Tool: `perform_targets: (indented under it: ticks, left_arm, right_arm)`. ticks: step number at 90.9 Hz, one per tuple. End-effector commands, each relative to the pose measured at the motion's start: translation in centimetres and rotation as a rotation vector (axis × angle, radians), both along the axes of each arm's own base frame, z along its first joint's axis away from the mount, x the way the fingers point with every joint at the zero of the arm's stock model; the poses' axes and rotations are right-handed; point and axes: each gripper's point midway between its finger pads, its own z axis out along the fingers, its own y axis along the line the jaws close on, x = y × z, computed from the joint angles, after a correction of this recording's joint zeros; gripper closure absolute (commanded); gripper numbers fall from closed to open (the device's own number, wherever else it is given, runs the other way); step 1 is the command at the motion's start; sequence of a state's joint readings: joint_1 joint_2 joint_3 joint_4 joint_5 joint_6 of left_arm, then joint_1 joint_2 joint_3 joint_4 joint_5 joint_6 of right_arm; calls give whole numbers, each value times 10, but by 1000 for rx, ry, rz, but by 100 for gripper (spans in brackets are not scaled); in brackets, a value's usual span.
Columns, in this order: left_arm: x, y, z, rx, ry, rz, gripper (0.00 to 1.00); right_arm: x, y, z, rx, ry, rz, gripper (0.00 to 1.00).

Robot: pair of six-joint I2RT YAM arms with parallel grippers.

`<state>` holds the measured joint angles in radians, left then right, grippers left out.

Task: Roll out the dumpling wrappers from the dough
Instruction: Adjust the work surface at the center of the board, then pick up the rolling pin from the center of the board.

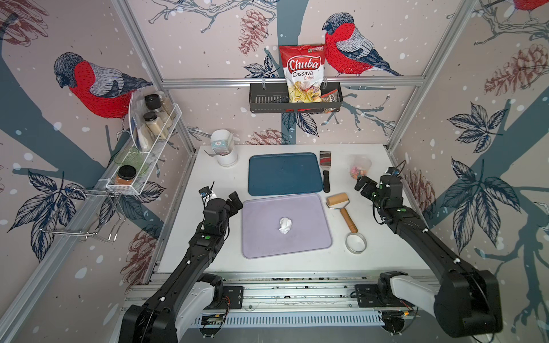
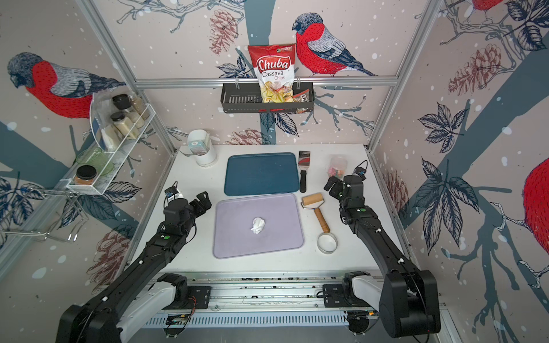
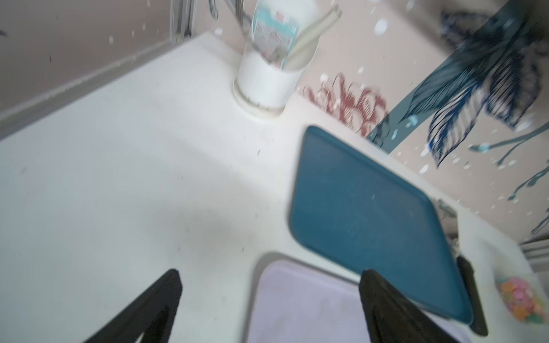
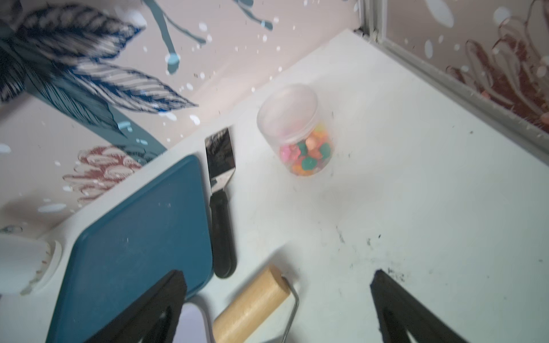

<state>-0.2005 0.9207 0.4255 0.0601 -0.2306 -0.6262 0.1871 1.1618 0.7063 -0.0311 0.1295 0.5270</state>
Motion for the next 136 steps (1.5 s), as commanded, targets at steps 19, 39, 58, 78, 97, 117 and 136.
perform_targets:
  ticks: [19,39,58,78,97,117,136]
  left_arm:
    - [-35,-41,-86,-103,362,-202,11]
    - [-26,-65,-103,-136,414,-315,17]
    - [-10,-81,-109,-124,408,-373,21]
    - [16,-99,-108,-110,398,-434,27]
    - [35,-95,-108,-38,413,-414,32]
    - [38,-85,-90,0,354,-377,32]
    - [38,-82,-76,-10,295,-354,31]
  right_arm:
    - [-40,43,-63,20,258,63,0]
    - [-57,41,-98,2,378,65,0]
    - [-70,24,-119,12,461,44,0]
    - [-75,4,-121,-1,477,23,0]
    - [-88,17,-121,19,477,104,1]
    - [-93,22,-134,-21,536,131,11]
    - [-95,29,-149,-85,588,153,23]
